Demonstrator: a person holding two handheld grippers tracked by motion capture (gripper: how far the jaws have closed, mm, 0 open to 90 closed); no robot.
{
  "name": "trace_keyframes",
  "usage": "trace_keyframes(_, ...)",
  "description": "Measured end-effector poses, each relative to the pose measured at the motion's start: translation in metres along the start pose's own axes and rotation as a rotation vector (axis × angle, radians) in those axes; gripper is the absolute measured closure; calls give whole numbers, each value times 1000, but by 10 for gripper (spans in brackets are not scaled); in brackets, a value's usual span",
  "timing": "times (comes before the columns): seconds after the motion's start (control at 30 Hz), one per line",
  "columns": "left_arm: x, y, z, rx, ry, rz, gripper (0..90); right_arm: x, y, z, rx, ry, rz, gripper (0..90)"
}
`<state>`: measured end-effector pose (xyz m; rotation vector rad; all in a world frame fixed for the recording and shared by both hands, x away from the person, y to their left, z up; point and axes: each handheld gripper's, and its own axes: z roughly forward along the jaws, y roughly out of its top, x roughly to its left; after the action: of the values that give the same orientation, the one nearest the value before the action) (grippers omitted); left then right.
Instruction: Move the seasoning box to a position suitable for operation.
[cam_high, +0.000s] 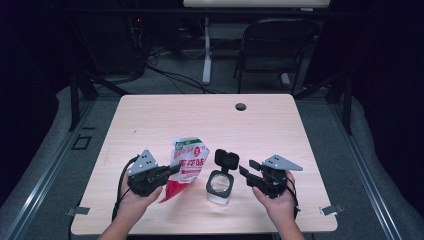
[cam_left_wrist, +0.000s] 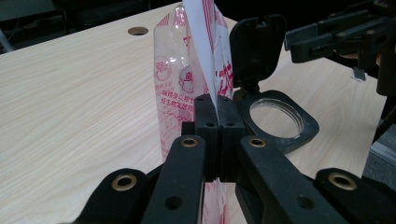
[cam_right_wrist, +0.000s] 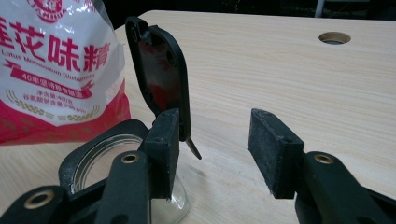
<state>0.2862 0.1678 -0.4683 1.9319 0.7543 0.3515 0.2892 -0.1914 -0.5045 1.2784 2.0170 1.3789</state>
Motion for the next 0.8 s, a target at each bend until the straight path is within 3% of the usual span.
trace_keyframes(0.13, 4, -6, -5, 4, -5, -3, 900, 3, 3, -2, -10, 23, -16, 543)
trace_keyframes(0.4, 27, -24, -9, 29, 26, -62, 900, 14, 10, -5, -24, 68, -48, 542)
trace_keyframes(0.47, 34, -32, -6, 50, -7, -89, 900, 19, 13, -7, -32, 86, -53, 540)
trace_keyframes(0.67, 36, -39, -1, 66, -46, -121, 900, 31, 20, -9, -46, 141, -69, 538)
trace_keyframes(0.8, 31, -43, 5, 86, -60, -111, 900, 40, 24, -6, -20, 191, -80, 524)
